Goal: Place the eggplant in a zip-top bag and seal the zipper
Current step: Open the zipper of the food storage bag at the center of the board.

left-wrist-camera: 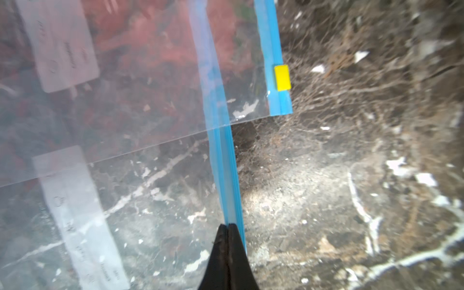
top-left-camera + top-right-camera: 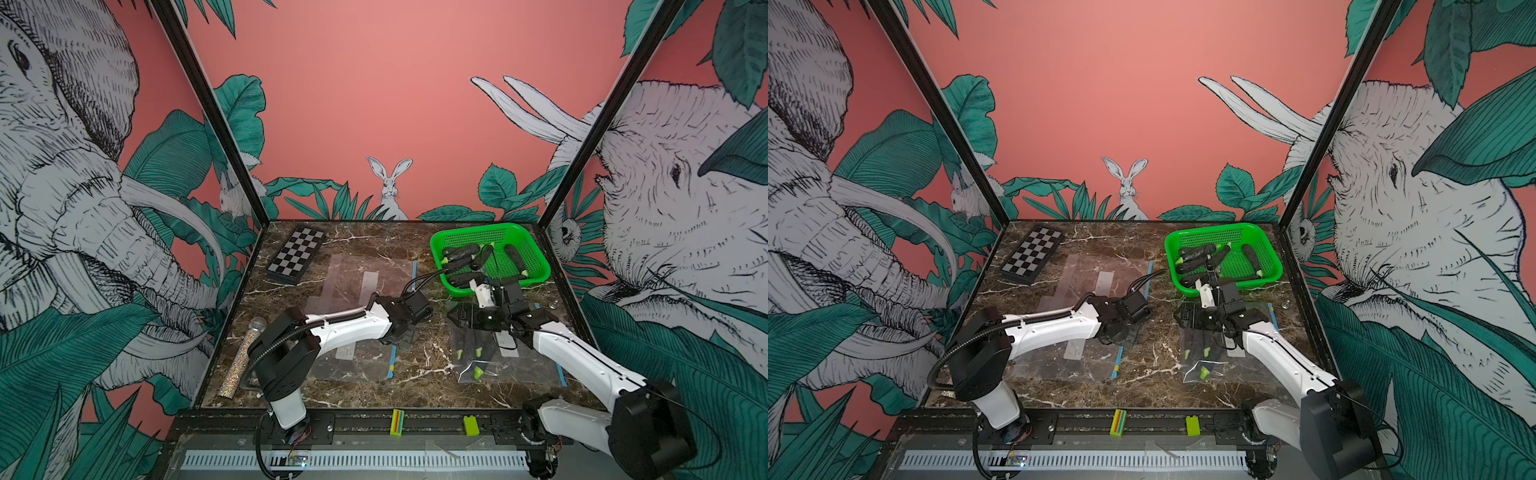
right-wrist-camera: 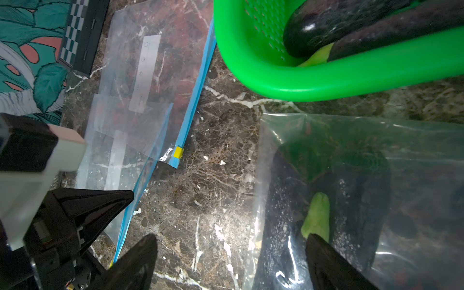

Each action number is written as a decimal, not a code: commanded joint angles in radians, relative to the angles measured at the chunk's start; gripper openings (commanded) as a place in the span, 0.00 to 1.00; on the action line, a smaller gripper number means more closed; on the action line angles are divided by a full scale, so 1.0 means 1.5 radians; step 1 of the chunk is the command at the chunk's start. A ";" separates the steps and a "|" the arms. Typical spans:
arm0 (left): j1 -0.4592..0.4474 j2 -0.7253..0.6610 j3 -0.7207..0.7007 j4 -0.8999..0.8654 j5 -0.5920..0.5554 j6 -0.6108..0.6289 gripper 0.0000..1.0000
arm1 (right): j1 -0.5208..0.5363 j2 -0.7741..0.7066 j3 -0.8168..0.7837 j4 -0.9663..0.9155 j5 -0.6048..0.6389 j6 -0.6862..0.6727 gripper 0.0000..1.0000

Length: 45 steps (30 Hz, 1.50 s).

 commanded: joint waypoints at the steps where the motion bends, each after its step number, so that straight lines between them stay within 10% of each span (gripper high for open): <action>1: -0.002 -0.042 0.025 -0.031 -0.014 0.001 0.00 | 0.030 0.004 -0.008 0.062 -0.037 0.035 0.89; 29: -0.008 -0.165 -0.038 -0.035 0.034 -0.063 0.00 | 0.284 0.224 0.066 0.269 0.025 0.232 0.62; 45: -0.021 -0.218 -0.072 -0.020 0.034 -0.087 0.00 | 0.329 0.251 0.065 0.275 0.084 0.262 0.10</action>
